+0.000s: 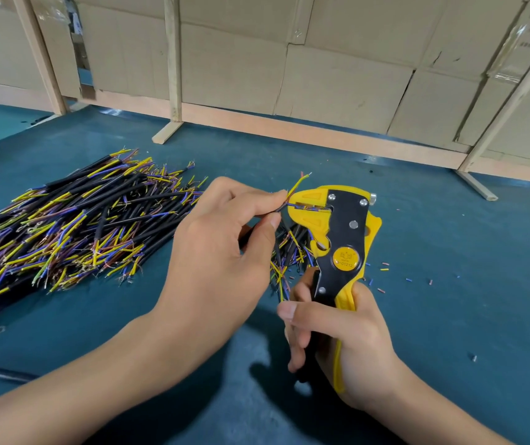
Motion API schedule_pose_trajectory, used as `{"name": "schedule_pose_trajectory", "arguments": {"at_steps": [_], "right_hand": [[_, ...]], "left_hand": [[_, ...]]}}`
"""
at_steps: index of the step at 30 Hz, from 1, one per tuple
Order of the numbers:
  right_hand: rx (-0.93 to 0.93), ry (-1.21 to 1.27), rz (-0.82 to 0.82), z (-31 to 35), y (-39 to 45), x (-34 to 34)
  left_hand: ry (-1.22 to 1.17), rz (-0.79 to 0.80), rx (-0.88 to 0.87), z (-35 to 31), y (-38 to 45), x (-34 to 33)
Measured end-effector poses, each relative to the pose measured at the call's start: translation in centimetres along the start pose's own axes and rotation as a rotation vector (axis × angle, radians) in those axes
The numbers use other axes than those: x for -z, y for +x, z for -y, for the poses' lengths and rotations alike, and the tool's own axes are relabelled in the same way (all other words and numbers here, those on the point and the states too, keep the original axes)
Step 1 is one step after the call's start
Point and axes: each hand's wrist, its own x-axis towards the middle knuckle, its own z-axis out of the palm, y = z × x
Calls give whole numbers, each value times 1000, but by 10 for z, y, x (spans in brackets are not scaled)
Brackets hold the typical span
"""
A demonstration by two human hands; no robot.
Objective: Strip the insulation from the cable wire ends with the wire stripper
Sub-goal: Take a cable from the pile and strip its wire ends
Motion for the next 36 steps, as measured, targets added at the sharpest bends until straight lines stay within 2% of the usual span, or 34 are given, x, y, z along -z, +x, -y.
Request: {"name": "schedule_pose_trajectory", "arguments": {"at_steps": [4,8,10,14,18,21,25,29,33,36], "right_hand": [[-46,61,-42,-2,0,3],[-25,146,0,-6,2,2],[54,221,13,-5,5,1],[178,227,-84,4,13,5],[141,281,-130,10,16,12],[110,282,-68,15,16,15],[111,241,-83,16,16,17],[172,226,-120,20,18,19],[218,209,-158,23,17,19],[240,136,-235,22,18,19]], "left_hand": [[107,-54,-56,11,16,9],[42,-79,-22,19,30,19],[-4,-44,-32,17,28,16],[-13,83,-124,15,17,9],[-34,176,-161,18,8,2],[-64,191,-136,18,7,0],[-236,250,-100,20,10,3],[-175,292,-223,17,11,5],[-176,342,-262,15,7,3],[-117,306,-304,16,7,2]]}}
